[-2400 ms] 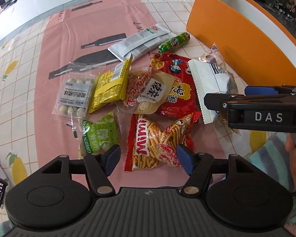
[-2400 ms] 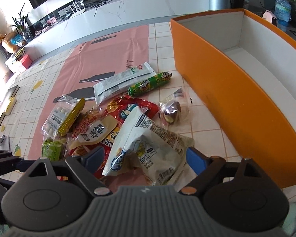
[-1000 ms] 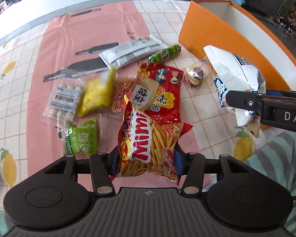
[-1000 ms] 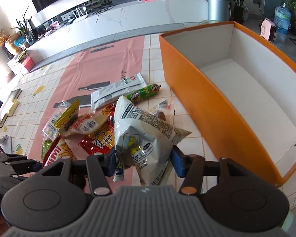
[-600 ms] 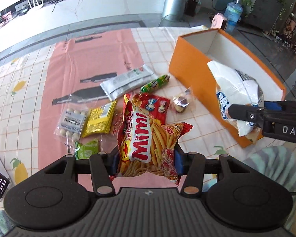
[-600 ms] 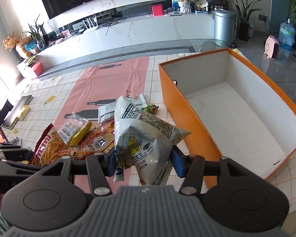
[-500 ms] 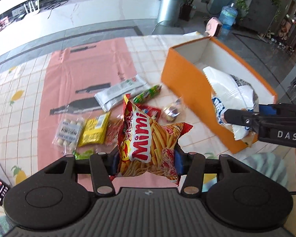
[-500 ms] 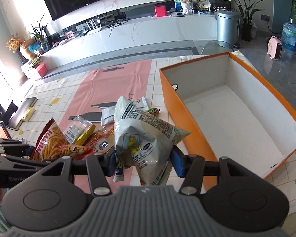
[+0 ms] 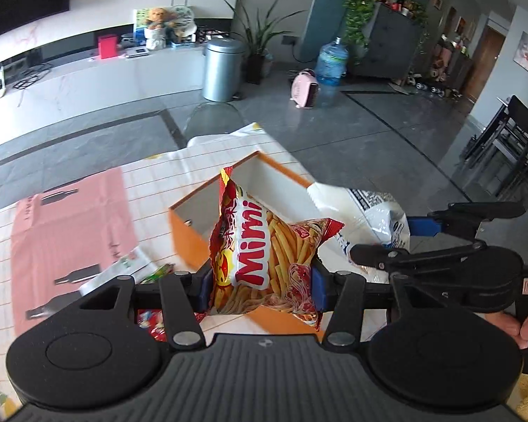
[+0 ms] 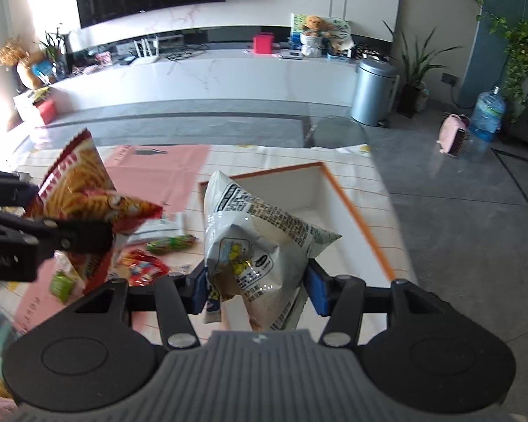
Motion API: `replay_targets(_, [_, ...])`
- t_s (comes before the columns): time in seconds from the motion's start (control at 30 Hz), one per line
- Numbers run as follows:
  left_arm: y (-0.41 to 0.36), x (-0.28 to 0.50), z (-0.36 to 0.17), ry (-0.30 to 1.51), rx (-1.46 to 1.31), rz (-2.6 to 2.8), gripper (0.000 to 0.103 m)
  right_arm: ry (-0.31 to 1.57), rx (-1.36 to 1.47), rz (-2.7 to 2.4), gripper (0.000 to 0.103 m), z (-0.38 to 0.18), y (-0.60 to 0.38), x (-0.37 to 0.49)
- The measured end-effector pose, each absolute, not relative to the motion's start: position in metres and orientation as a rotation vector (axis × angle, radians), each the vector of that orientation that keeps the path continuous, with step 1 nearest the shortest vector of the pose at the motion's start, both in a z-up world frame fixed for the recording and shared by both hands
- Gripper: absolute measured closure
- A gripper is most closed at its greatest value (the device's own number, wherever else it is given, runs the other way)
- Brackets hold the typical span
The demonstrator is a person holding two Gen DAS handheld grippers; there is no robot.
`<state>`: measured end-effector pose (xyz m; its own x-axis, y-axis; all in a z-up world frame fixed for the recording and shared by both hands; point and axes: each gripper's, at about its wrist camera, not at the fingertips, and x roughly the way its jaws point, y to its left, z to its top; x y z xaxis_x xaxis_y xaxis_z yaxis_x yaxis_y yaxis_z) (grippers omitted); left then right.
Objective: Organize snacks
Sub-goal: 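Carry both held bags over the orange box with both tools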
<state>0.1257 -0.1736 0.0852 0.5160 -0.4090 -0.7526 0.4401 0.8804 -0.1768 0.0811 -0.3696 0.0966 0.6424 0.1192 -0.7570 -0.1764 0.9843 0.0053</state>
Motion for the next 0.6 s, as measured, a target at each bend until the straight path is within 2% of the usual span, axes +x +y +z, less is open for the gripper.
replay_targets(0.33, [-0.229, 0.171, 0.034, 1.008, 0.104, -0.581, 0.044, 0.936, -0.273, 0.196, 0.05, 0.058, -0.395, 0.121])
replay_targets(0.6, [-0.243, 0.191, -0.006, 1.083, 0.221, -0.616, 0.044, 1.025, -0.429, 0.302, 0.05, 0.016, -0.393, 0.155])
